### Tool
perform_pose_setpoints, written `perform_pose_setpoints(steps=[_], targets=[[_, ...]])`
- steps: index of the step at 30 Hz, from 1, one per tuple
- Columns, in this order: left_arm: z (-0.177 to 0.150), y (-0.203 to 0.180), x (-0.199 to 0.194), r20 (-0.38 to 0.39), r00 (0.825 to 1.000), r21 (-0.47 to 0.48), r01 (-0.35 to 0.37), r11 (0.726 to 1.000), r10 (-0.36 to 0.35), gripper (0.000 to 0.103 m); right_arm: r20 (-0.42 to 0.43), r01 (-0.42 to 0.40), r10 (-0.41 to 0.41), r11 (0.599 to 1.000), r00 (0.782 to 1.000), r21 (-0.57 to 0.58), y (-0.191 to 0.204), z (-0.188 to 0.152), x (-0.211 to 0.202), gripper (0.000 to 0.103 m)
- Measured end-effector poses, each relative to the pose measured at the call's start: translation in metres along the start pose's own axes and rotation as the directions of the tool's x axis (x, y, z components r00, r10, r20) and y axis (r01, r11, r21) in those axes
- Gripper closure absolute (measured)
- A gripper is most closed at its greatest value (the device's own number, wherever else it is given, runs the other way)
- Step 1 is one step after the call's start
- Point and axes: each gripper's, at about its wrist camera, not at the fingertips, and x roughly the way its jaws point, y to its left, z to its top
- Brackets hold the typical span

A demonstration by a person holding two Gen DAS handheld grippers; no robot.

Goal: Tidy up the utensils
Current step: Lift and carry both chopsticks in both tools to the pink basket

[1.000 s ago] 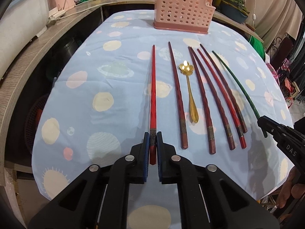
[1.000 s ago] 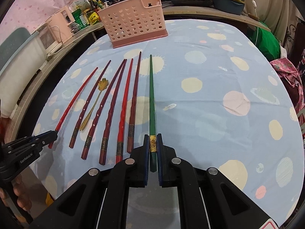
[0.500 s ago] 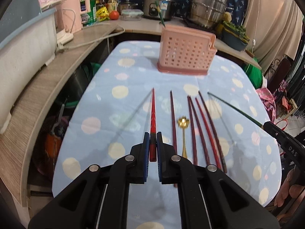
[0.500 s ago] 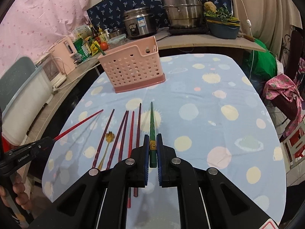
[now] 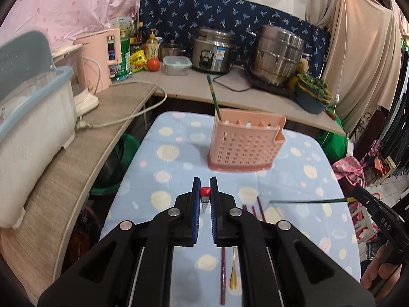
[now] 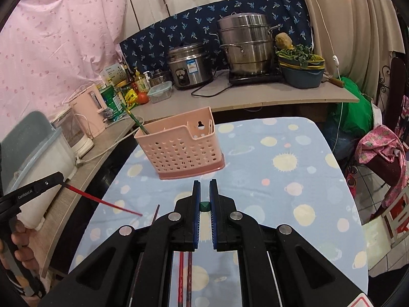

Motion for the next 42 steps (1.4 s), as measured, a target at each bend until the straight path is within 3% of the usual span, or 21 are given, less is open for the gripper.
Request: perform_pose_setpoints(steps=[11,25,32,42], targets=[[0.077,-0.016,-0.017,0.137,0.990,-0.005,0.043,0.999,-0.042,0.096,0.125,-0.048,0.045,0.998,0.991,0.027,0.001,0.073,-0.004,0.096],[0.179,-0.042,-0.015,0.304,0.951,-0.001,0.065,0.998,-0.062,0.096,0.298,-0.104,0.090,0.994,0.950,0.031,0.019,0.180,0.007,0.096],[0.195,-0.047,0.023,0.295,0.955,0.003,0.025,1.000,-0.025,0.096,0.330,-0.128,0.100,0.990,0.939,0.063,0.024,0.212,0.042,0.096],[0.184,-0.040,0.087,0.201,0.980,-0.008,0.019,1.000,-0.017,0.096,0.208,-0.115,0.101,0.992,0.973,0.057,0.033,0.193,0.123,0.096]])
